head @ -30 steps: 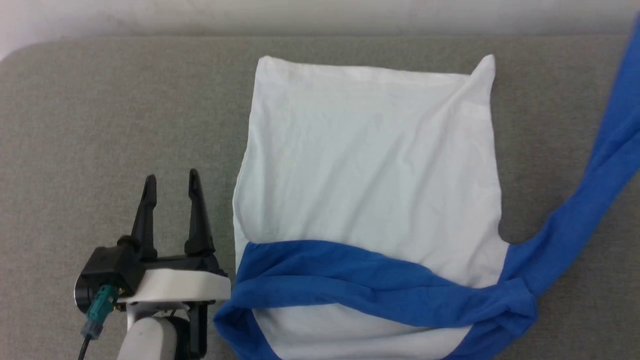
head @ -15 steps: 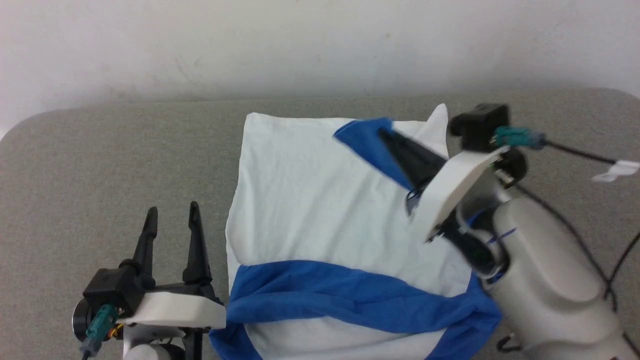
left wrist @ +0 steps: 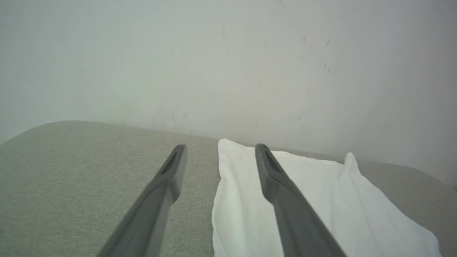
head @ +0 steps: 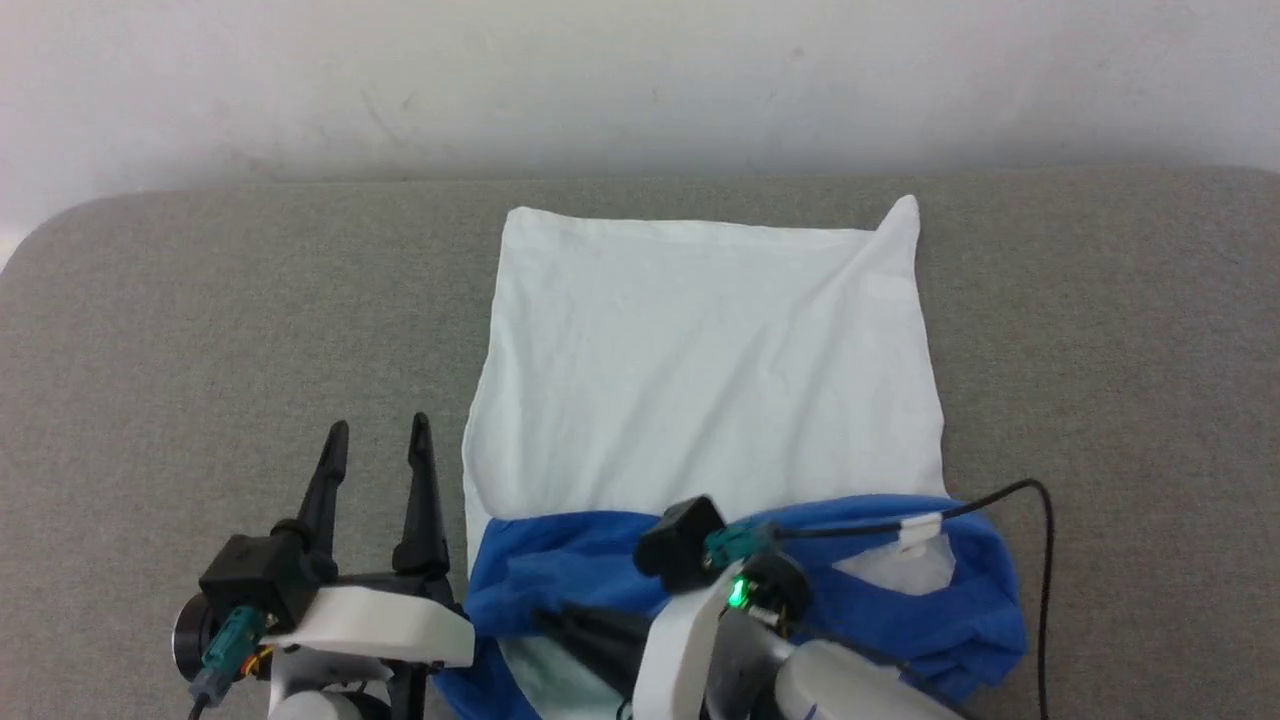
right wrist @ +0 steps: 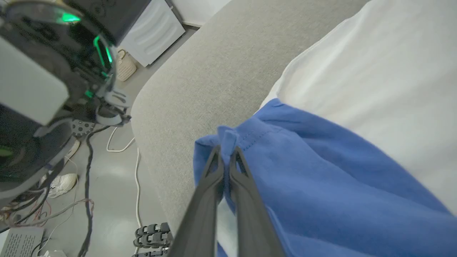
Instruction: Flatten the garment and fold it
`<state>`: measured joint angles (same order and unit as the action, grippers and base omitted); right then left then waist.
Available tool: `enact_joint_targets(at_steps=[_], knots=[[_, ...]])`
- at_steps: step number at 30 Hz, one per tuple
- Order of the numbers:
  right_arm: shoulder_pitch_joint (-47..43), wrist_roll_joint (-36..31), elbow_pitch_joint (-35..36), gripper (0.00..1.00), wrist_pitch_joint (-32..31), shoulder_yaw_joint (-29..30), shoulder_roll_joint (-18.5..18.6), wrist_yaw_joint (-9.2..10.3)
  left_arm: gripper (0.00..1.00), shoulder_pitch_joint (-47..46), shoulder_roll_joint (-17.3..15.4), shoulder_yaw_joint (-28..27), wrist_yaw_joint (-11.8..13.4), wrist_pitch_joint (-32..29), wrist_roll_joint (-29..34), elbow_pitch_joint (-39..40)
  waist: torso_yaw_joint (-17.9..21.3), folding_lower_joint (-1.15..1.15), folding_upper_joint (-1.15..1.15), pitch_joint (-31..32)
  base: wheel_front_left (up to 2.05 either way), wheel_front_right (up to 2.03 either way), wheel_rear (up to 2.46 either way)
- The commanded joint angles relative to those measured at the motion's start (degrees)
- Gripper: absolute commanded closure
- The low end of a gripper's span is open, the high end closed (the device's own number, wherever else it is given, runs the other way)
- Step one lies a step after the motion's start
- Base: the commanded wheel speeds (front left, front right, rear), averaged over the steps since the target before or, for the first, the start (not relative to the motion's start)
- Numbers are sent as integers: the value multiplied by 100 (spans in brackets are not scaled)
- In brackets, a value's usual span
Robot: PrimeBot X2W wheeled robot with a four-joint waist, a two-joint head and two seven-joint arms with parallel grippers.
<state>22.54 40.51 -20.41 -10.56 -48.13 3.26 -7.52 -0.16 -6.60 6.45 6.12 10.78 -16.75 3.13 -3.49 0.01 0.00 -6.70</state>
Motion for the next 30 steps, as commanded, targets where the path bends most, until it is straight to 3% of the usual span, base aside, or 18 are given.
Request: enact_joint_targets(at_steps=[1, 2, 3, 4, 8, 12, 16, 21, 22, 30], knots=[[-80, 214, 18, 100, -12, -300, -34, 3, 0, -57, -3, 32, -21, 9, -27, -27, -18, -1, 0, -46, 0, 0, 0], [-67, 293, 7, 82, -10, -478, -35, 3, 0, -71, -1, 44, -21, 13, -27, -42, -21, -1, 0, -65, 0, 0, 0], [-50, 367, 11, 53, 23, -608, -35, 3, 0, -87, -1, 47, -22, 20, -29, -57, -16, -1, 0, -88, 0, 0, 0], [-19, 427, 26, 0, 74, -728, -36, 3, 0, -103, -4, 45, -22, 30, -33, -75, -8, -1, 0, -103, 0, 0, 0], [216, 355, 151, 0, 614, -824, -37, 3, 0, -136, -19, 4, 25, 65, -38, -125, 46, -1, 0, -139, 0, 0, 0], [365, 15, 489, 0, 1221, -435, 114, 3, 0, -104, -92, -98, 111, 87, -19, -175, 168, -1, 0, -105, 0, 0, 0], [212, -444, 945, 0, 1539, 491, 601, 3, 0, -63, -155, -192, 203, 82, -9, -171, 334, -1, 0, -51, 0, 0, 0], [-354, -1125, 1510, 0, 1480, 2021, 1044, 3, 0, -32, -238, -287, 312, -4, 3, -82, 556, -1, 0, -22, 0, 0, 0], [-354, -1125, 1510, 0, 1480, 2021, 1044, 3, 0, -32, -238, -287, 312, -4, 3, -82, 556, -1, 0, -22, 0, 0, 0], [-1362, -1873, 2445, 0, 909, 4124, 1239, 3, 0, -335, -535, -469, 382, -375, -1, 53, 858, -1, 0, -352, 0, 0, 0]])
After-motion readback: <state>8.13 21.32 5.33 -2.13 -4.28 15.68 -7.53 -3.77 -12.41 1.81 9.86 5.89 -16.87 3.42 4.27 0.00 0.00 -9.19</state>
